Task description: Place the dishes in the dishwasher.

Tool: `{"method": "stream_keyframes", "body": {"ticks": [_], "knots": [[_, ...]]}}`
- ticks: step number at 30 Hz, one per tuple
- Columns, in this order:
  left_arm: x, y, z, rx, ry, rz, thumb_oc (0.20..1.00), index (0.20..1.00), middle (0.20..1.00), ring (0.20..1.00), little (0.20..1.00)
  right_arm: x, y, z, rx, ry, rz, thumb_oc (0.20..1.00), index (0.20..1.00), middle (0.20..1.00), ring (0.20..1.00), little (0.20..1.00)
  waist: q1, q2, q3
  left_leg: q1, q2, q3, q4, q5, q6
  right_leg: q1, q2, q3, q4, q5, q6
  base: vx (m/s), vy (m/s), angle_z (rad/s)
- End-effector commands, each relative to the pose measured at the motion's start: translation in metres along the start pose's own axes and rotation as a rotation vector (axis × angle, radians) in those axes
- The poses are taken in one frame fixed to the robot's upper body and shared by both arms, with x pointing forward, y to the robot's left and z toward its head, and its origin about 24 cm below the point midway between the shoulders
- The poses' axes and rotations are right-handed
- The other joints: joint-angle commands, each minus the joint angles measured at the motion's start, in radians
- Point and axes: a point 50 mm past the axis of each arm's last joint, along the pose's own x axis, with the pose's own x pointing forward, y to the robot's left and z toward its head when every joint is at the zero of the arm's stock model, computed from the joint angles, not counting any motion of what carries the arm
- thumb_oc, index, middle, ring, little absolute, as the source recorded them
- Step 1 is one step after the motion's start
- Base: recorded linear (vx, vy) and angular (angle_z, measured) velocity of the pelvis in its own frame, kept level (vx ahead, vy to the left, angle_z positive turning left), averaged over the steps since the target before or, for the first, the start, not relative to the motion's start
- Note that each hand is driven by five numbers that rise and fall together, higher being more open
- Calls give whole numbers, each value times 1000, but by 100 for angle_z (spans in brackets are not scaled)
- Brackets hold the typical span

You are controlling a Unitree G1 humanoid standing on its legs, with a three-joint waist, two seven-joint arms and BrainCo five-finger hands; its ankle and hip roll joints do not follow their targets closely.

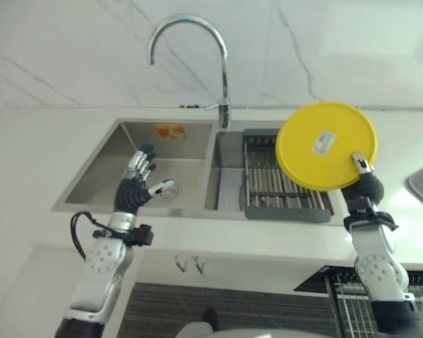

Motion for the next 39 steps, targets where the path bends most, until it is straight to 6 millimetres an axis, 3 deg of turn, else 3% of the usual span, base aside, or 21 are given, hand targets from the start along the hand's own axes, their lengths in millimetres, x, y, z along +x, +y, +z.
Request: {"method": "stream_keyframes", "body": {"ticks": [1, 3, 4, 6, 9, 14, 18, 19, 20, 21, 23, 25, 29, 33, 37, 39], "knots": [[3, 10, 27, 45, -195, 27, 1000, 1000, 1000, 1000, 1000, 20, 29, 17, 78, -111, 165, 200, 200, 200, 200, 200, 9, -45, -20, 63, 60, 34, 128, -110, -79, -58, -4, 104, -1, 27, 15, -195, 97, -25], [2, 10, 30, 47, -223, 48, 1000, 1000, 1000, 1000, 1000, 20, 26, 17, 47, -104, 163, 200, 200, 200, 200, 200, 14, -64, 3, 12, 15, -31, 265, -153, -60, -68, -20, 126, -1, 56, 15, -246, 250, -43], [2, 10, 32, 45, -233, 53, 1000, 1000, 1000, 1000, 1000, 20, 26, 18, 46, -99, 176, 200, 200, 200, 200, 200, 13, -63, 8, 12, 1, -51, 259, -169, -49, -74, -26, 130, -1, 66, 22, -213, 306, -47], [2, 10, 35, 47, -250, 45, 1000, 1000, 1000, 1000, 1000, 18, 27, 20, 53, -114, 186, 200, 200, 200, 200, 200, 4, -55, 9, 43, -5, -47, 194, -178, -38, -94, -40, 125, -1, 81, 39, -192, 283, -66], [10, 7, 41, 71, -288, -15, 1000, 1000, 1000, 1000, 1000, 9, 24, 33, 66, -194, 186, 200, 200, 200, 200, 200, -49, -36, 6, 126, 1, -2, 23, -147, -26, -159, -78, 132, 10, 124, 92, -236, 362, -33], [14, -1, 51, 88, -321, -109, 1000, 1000, 1000, 1000, 1000, -7, 15, 51, 84, -278, 165, 200, 200, 200, 200, 200, -93, -38, 17, 127, -68, -51, 7, -170, -1, -246, -150, 153, 49, 199, 113, -154, 316, 1], [12, -1, 51, 95, -307, -126, 1000, 1000, 1000, 1000, 1000, -13, 9, 52, 78, -284, 141, 200, 200, 200, 200, 200, -94, -36, 26, 125, -90, -63, 7, -180, 14, -298, -148, 105, 76, 208, 120, -163, 248, -23], [10, 2, 50, 104, -305, -106, 1000, 1000, 1000, 1000, 1000, -12, 7, 52, 98, -263, 153, 200, 200, 200, 200, 200, -75, -42, 33, 122, -84, -32, 7, -179, 20, -309, -148, 9, 139, 197, 121, -247, 128, -93], [9, 2, 50, 109, -310, -100, 1000, 1000, 1000, 1000, 1000, -10, 6, 52, 104, -261, 158, 200, 200, 200, 200, 200, -67, -38, 36, 123, -76, -17, 7, -181, 25, -306, -143, -18, 182, 175, 117, -279, 97, -127], [9, 1, 50, 114, -320, -101, 1000, 1000, 1000, 1000, 1000, -9, 5, 53, 99, -272, 159, 200, 200, 200, 200, 200, -62, -38, 36, 113, -73, -6, 7, -171, 29, -310, -140, -32, 215, 162, 108, -222, 63, -135], [13, -8, 53, 138, -357, -98, 1000, 1000, 1000, 1000, 1000, -4, 9, 58, 105, -307, 174, 200, 200, 200, 200, 200, -42, -28, 32, 72, -47, 27, 7, -142, 42, -265, -112, -47, 330, 57, 65, -331, 14, -111], [18, -13, 54, 147, -369, -88, 1000, 1000, 1000, 1000, 1000, 0, 17, 58, 110, -323, 188, 200, 200, 200, 200, 200, -15, -39, 24, 47, -39, 51, 7, -134, 41, -203, -125, -71, 353, 36, 63, -252, -76, -59], [24, -17, 61, 174, -390, -69, 1000, 1000, 1000, 1000, 1000, 3, 37, 52, 66, -319, 214, 200, 200, 200, 200, 200, 39, -66, -8, 12, -18, 99, 7, -110, 14, -52, -175, -107, 234, 55, 91, -161, -255, -66], [25, -16, 66, 181, -397, -47, 1000, 1000, 1000, 1000, 1000, -2, 44, 53, -7, -338, 233, 200, 200, 200, 200, 200, 45, -71, -31, -3, 37, 137, 7, -84, -32, 13, -178, -117, 48, 57, 105, -110, -388, -99], [24, -20, 65, 180, -389, -46, 1000, 1000, 1000, 1000, 1000, 0, 46, 51, 19, -307, 257, 200, 200, 200, 200, 200, 27, -75, -36, -11, 114, 193, 7, -50, -74, -4, -150, -93, -1, 42, 120, -81, -407, -50], [22, -22, 63, 170, -380, -40, 1000, 1000, 1000, 1000, 1000, 0, 46, 46, 42, -264, 263, 200, 200, 200, 200, 200, 16, -76, -37, -26, 154, 210, 7, -27, -94, -18, -122, -73, -1, 22, 109, -47, -409, -50]]}}
